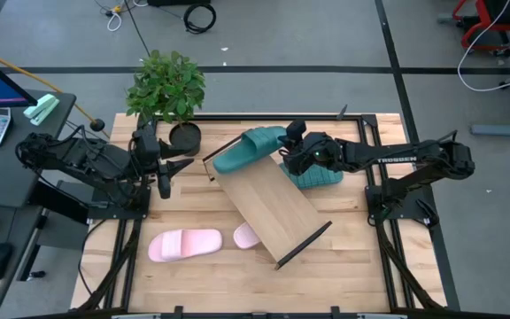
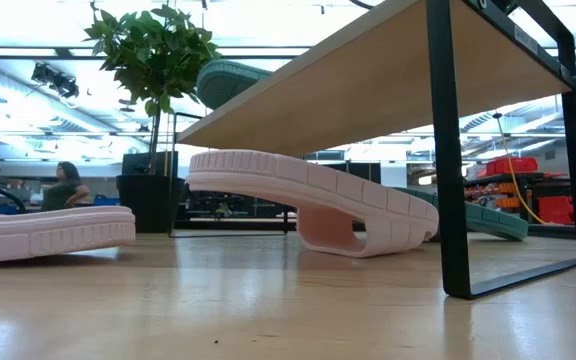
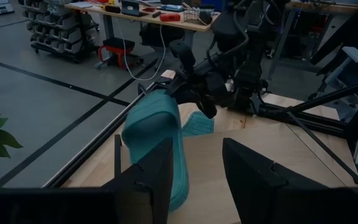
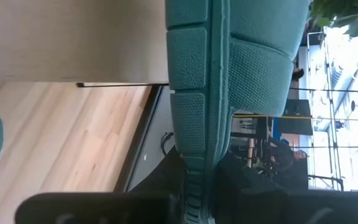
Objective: Pick and place slides into the shelf
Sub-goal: Put the top green slide on the shelf, then put the green slide on the shelf
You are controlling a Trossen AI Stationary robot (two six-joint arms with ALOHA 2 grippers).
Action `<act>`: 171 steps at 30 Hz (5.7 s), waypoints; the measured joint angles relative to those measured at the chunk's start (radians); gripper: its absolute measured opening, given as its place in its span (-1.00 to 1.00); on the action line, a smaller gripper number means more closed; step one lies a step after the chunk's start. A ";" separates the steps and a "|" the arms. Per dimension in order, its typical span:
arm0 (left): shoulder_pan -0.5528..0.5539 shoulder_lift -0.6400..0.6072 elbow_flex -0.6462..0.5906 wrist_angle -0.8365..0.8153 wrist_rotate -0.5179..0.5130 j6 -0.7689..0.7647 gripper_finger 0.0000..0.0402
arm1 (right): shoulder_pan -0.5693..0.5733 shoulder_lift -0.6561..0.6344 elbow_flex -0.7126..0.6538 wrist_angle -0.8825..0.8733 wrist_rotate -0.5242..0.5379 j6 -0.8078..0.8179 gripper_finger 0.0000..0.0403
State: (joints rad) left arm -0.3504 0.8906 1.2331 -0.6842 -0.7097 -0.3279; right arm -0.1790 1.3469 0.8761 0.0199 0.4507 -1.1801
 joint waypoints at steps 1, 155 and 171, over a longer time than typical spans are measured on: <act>0.000 0.000 0.000 0.000 0.000 0.000 -0.27 | -0.004 0.003 0.000 0.000 -0.013 0.000 -0.78; 0.000 0.000 0.000 -0.010 0.000 -0.002 -0.30 | -0.019 0.027 0.095 -0.313 0.073 0.233 0.04; 0.000 0.000 0.000 -0.070 0.000 -0.002 -0.32 | -0.086 -0.107 0.122 -0.826 -0.073 0.793 0.07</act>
State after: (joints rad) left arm -0.3507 0.8909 1.2332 -0.7540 -0.7094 -0.3298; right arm -0.2650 1.2397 0.9985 -0.8064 0.3775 -0.3873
